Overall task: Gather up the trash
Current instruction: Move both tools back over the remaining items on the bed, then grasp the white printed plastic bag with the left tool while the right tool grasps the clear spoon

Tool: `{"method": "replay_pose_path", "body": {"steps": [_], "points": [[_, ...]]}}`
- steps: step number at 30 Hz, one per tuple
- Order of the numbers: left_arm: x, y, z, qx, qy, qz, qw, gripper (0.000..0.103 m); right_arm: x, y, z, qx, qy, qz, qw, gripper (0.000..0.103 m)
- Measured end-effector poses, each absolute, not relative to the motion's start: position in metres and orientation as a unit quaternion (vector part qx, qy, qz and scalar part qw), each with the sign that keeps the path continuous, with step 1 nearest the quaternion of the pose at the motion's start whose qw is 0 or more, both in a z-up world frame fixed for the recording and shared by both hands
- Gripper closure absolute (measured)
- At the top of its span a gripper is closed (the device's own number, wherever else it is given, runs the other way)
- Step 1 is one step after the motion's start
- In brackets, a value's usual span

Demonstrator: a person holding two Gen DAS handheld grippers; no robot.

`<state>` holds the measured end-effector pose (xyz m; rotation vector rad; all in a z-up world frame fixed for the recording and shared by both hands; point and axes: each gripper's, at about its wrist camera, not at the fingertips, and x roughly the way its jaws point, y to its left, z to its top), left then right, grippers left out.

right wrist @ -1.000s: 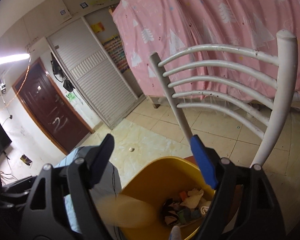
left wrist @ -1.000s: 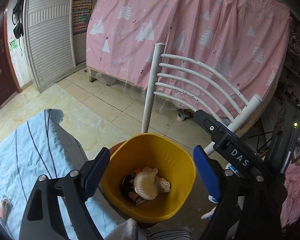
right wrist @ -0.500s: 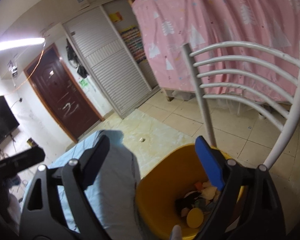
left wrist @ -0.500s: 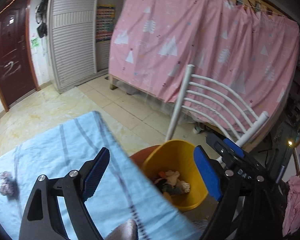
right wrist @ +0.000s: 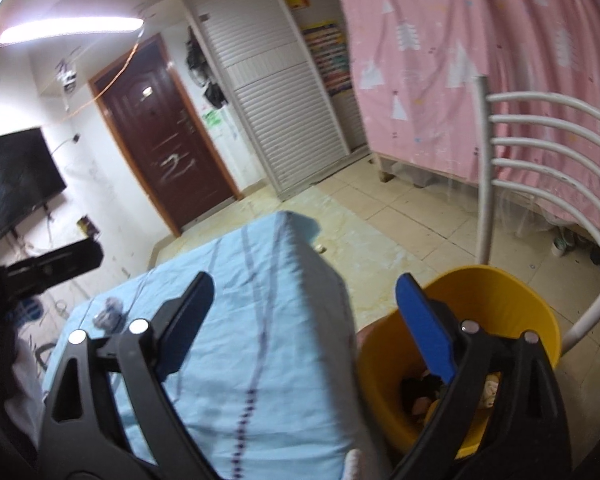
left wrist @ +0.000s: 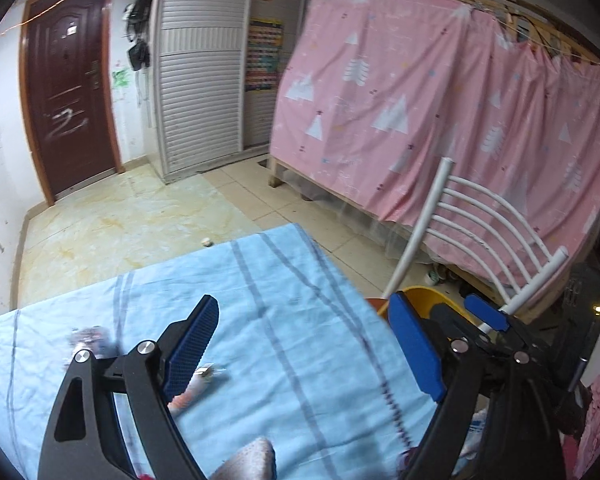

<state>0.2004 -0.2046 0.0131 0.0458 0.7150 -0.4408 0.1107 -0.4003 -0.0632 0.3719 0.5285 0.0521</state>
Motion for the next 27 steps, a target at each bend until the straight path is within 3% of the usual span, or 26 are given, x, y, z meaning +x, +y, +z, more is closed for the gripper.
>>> {"method": "replay_pose_path", "body": {"steps": [13,27], "points": [[0.230,-0.103,0.006,0.015,0.362,-0.137,0.922,0.023,0.140,-0.279,-0.058,0.051,0.323,0.136,0.935,0.006],[0.263,-0.045,-0.043,-0.018,0.414,-0.105,0.904,0.019,0.161,-0.198,-0.067,-0.026,0.391,0.233,0.890,0.006]]}}
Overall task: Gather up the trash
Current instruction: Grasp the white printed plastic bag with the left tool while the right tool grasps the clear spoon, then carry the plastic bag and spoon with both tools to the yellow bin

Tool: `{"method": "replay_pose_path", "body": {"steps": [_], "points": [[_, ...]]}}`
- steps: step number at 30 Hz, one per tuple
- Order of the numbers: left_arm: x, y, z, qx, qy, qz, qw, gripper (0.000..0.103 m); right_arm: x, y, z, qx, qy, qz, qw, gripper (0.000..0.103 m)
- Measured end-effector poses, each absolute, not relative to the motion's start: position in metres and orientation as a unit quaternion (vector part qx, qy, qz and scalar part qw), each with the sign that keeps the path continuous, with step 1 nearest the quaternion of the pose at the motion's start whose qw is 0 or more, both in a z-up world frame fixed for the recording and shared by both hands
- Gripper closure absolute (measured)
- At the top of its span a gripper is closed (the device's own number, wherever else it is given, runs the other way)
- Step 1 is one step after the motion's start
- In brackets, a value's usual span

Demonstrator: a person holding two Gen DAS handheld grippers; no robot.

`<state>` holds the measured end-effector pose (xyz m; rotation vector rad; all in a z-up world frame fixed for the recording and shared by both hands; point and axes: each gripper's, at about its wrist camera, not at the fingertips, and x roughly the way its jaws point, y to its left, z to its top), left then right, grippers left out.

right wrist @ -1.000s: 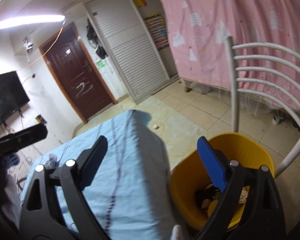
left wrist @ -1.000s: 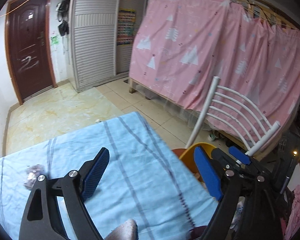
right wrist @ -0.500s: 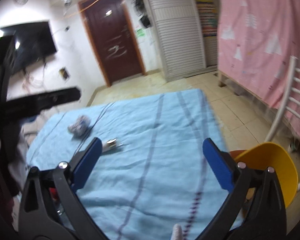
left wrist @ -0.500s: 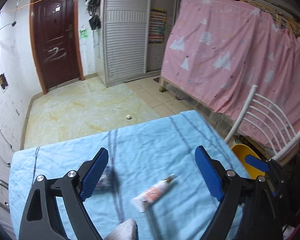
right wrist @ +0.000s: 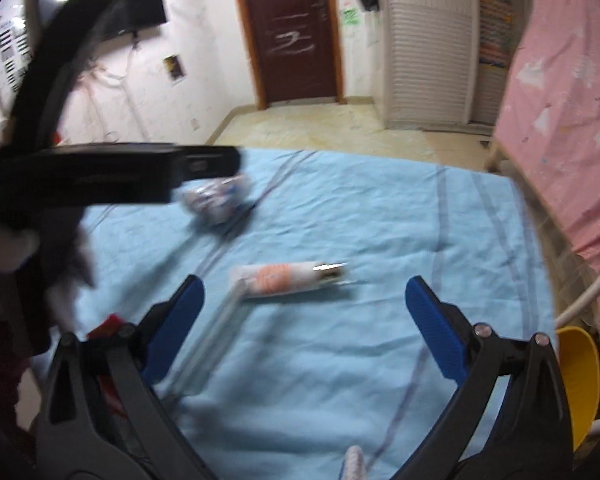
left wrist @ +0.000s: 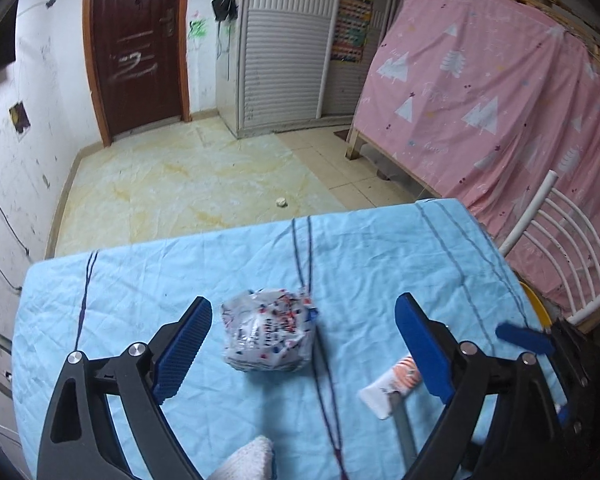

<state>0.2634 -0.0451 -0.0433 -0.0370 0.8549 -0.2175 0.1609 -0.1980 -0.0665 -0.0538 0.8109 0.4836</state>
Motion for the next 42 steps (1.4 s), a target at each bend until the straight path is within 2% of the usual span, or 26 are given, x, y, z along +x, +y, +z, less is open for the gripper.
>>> {"method": "replay_pose_path", "body": {"steps": [9,13,21,22,23,24,25,27,32,36,40,42], "points": [[0.283,-0.032,-0.069,-0.034,0.439,-0.111,0.891,0.018,0.121,-0.180,-0.072,-0.041,0.427,0.276,0.860,0.007],[0.290,-0.036,-0.078,-0.028,0.452,-0.125,0.883,0.018,0.100,-0.180,-0.072,-0.054,0.433,0.274,0.857,0.023],[0.291,-0.047,-0.091,-0.004,0.468,-0.125,0.875,0.020,0.085,-0.160,-0.078,-0.082,0.444,0.282,0.846,0.039],[0.289,-0.049,-0.092,0.000,0.468,-0.124,0.875,0.023,0.084,-0.158,-0.078,-0.084,0.445,0.283,0.846,0.041],[0.287,-0.050,-0.092,0.008,0.465,-0.121,0.877,0.035,0.084,-0.158,-0.079,-0.084,0.446,0.283,0.845,0.042],[0.286,-0.051,-0.091,0.015,0.462,-0.120,0.878,0.052,0.084,-0.159,-0.079,-0.085,0.447,0.283,0.844,0.045],[0.284,-0.051,-0.089,0.017,0.461,-0.127,0.878,0.060,0.083,-0.158,-0.079,-0.086,0.448,0.283,0.843,0.047],[0.281,-0.050,-0.088,0.013,0.461,-0.133,0.877,0.068,0.081,-0.158,-0.080,-0.084,0.449,0.283,0.843,0.049],[0.273,-0.044,-0.087,0.004,0.459,-0.144,0.877,0.073,0.092,-0.162,-0.078,-0.067,0.451,0.269,0.849,0.052],[0.266,-0.036,-0.082,-0.009,0.454,-0.146,0.879,0.074,0.106,-0.155,-0.082,-0.066,0.460,0.267,0.844,0.070],[0.258,-0.020,-0.072,-0.022,0.446,-0.139,0.884,0.074,0.114,-0.153,-0.082,-0.064,0.462,0.255,0.847,0.091],[0.255,-0.015,-0.068,-0.028,0.442,-0.135,0.886,0.074,0.120,-0.158,-0.082,-0.040,0.467,0.255,0.846,0.094]]}}
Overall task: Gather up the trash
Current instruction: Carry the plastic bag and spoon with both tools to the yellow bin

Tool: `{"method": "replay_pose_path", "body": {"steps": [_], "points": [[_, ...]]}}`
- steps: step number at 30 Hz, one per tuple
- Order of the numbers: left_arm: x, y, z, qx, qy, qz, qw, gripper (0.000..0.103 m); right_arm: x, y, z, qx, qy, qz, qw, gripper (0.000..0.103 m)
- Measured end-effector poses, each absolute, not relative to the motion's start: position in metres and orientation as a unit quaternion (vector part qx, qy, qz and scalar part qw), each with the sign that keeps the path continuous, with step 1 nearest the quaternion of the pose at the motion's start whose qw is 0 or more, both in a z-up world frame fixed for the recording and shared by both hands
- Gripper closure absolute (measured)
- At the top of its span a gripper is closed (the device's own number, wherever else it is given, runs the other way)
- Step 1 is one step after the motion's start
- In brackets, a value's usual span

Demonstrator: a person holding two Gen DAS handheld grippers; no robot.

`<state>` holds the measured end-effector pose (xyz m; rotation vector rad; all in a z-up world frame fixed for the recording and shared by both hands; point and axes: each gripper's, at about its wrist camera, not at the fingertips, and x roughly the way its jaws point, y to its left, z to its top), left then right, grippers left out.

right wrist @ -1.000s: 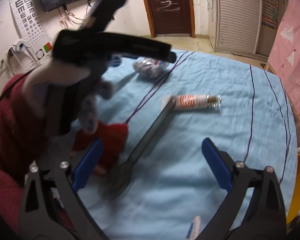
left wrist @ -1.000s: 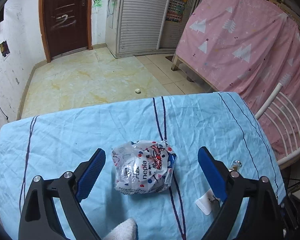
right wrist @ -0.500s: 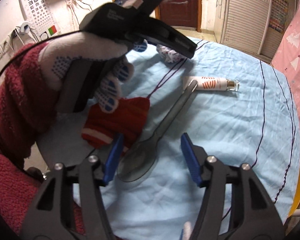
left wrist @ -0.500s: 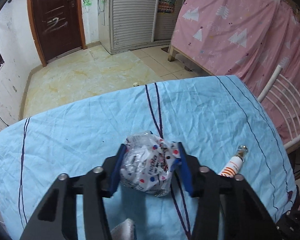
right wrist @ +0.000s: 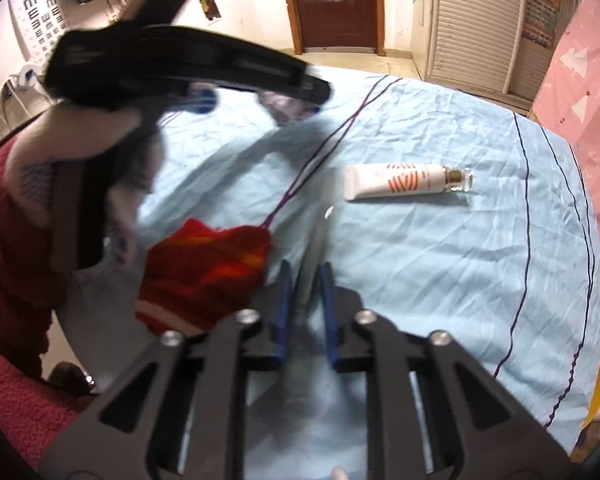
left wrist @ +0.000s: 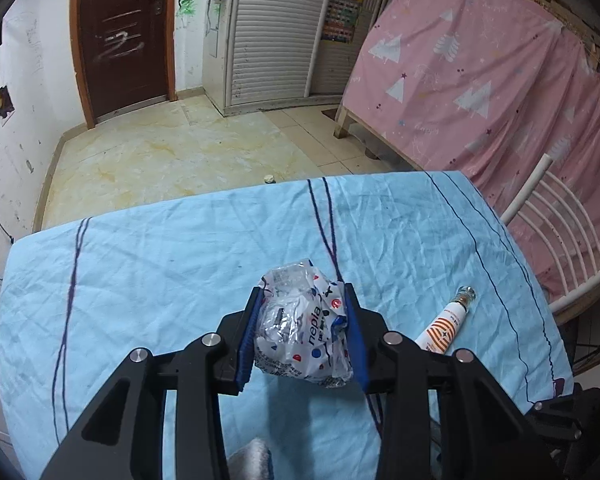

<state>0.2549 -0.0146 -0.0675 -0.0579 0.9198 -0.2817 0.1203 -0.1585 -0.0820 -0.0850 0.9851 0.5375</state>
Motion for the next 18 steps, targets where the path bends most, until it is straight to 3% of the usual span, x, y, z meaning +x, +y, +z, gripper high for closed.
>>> {"method": "replay_pose_path", "body": {"steps": [18], "points": [[0.222,-0.023,-0.017,-0.027,0.396,-0.136,0.908,0.073,0.115,-0.226,-0.044,0.058,0.405,0.249,0.878,0.094]]}}
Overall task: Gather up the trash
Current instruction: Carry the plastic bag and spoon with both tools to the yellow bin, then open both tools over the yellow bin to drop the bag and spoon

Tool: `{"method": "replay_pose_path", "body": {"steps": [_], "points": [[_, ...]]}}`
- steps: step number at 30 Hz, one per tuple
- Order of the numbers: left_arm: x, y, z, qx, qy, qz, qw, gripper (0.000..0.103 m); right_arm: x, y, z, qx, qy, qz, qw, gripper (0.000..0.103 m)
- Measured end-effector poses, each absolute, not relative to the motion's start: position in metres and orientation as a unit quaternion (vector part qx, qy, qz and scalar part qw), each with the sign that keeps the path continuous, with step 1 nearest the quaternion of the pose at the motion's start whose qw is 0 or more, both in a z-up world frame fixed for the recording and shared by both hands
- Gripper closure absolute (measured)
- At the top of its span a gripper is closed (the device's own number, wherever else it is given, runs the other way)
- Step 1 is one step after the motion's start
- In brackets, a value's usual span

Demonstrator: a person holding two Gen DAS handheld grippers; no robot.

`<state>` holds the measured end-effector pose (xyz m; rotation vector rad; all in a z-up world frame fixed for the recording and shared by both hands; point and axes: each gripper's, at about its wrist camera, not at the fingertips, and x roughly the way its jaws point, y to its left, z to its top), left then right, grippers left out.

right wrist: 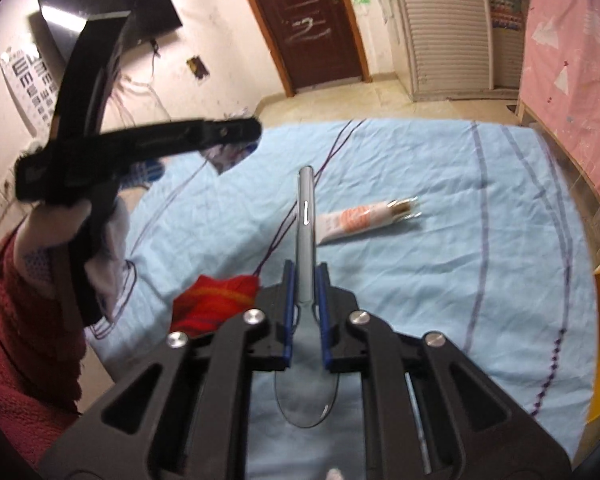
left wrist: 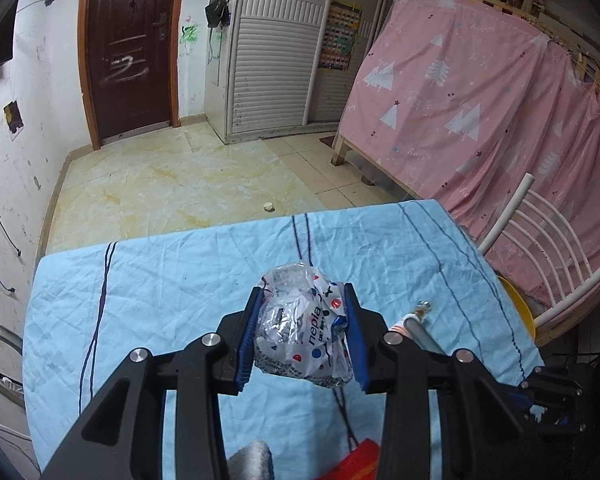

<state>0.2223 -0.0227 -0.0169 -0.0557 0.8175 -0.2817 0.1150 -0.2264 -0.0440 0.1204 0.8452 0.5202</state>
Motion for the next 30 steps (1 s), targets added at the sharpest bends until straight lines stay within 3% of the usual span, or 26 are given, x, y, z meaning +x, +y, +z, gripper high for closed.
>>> {"method": "replay_pose_path", "body": {"steps": [12,30], "points": [[0.213,-0.105,0.004,0.014,0.385,-0.163,0.909,0.073,0.108,-0.320,-0.033,0.116,0.352,0.195,0.908,0.093],[0.189,-0.289,0.007,0.057,0.376,-0.267,0.885,0.073,0.098,-0.476,-0.072,0.152,0.326,0.034,0.933,0.093]]}}
